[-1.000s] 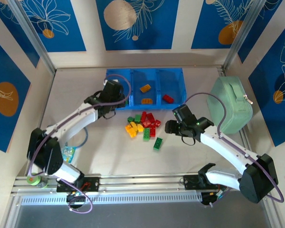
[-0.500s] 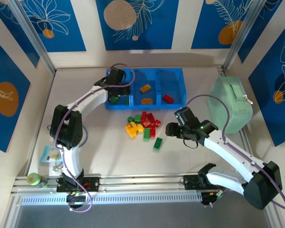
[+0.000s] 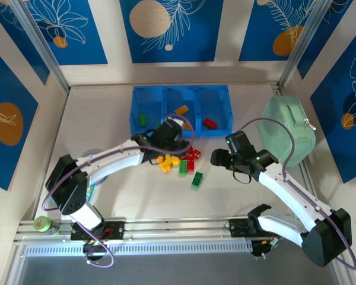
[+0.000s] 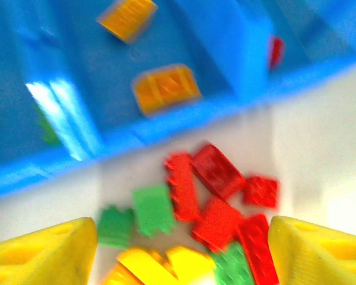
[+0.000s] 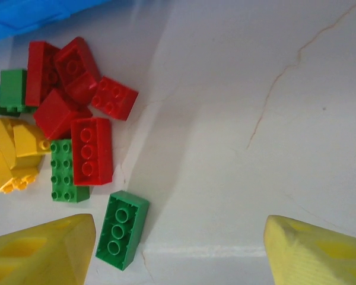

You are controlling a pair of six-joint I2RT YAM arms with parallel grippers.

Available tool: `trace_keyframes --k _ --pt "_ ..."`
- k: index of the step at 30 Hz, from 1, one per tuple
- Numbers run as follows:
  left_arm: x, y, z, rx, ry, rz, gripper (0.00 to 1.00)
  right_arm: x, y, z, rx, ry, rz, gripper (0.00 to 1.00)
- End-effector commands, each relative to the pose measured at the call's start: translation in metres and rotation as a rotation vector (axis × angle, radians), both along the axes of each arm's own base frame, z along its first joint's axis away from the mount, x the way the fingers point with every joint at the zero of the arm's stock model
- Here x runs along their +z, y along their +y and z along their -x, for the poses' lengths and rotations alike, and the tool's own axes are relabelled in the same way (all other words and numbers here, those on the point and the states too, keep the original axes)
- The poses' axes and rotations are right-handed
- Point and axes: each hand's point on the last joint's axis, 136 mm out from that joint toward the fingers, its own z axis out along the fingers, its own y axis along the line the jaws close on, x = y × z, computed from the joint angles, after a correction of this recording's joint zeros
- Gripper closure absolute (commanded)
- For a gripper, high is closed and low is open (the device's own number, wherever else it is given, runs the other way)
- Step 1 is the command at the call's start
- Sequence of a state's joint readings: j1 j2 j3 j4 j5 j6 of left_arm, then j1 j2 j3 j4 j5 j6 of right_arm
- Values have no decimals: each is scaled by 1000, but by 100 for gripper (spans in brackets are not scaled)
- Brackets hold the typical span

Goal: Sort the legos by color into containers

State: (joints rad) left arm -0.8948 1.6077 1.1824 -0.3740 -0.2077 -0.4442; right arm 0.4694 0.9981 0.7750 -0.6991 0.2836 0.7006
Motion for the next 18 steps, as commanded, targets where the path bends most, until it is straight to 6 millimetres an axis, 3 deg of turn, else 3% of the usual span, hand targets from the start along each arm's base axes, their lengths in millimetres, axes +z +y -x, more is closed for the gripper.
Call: trace_keyframes --k 1,8,14,18 --pt "-21 -18 26 -14 39 -3 24 4 -4 1 -17 8 -40 24" --pt "-48 -67 65 -93 94 5 25 -12 -12 9 -52 36 -89 23" --pt "-76 -86 80 -138 140 -63 26 -18 -19 13 -71 44 -93 23" --pt "-92 -89 86 -139 164 -102 27 -18 -23 15 -85 37 -104 23"
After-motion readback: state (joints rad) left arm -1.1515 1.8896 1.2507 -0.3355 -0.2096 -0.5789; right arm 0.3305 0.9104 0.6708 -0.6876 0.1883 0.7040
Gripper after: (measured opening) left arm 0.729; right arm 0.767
